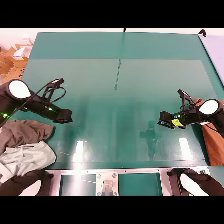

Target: Fold the shirts.

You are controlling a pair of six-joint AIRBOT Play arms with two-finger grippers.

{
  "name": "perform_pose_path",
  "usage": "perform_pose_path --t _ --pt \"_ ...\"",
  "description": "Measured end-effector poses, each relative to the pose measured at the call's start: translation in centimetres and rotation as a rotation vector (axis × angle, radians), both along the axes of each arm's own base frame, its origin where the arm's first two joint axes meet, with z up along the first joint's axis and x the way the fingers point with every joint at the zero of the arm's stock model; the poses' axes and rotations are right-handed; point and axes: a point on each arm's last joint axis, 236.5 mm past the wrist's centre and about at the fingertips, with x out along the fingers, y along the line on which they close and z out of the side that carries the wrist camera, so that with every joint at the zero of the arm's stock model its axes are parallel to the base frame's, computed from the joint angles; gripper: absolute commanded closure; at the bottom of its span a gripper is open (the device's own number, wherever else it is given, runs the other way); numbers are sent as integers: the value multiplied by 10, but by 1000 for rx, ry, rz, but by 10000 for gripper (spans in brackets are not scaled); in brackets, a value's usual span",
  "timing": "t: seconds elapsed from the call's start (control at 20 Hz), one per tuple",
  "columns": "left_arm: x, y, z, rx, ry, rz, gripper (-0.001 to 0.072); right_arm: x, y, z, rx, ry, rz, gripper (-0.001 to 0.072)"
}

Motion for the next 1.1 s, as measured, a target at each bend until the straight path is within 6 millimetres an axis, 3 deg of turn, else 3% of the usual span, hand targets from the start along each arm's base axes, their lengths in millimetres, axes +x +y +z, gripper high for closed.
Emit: perform_pose_path --t 0.25,0.55,0.6,0.65,0.7,0.8,0.85,1.0,1.1 --pt "1 0 0 0 -2 1 684 0 0 0 0 0 0 688" --pt "27 -1 3 -8 -104 49 683 0 0 0 0 0 0 688" --pt "31 0 3 -5 -118 55 628 0 0 0 0 0 0 688" --pt "34 2 3 2 -132 58 246 1 0 0 -1 -2 -1 688" --pt "37 5 2 18 -145 59 -13 3 -1 0 -2 -12 -5 688" --pt "42 25 -4 106 -160 85 -13 6 0 1 2 -23 -12 688" --pt "46 44 -7 187 -168 104 -13 8 0 2 4 -30 -16 681" --pt "46 116 -10 461 -156 181 -13 11 0 2 6 -43 -24 405" --pt "36 161 -11 593 -108 247 -13 13 0 3 8 -49 -27 399"
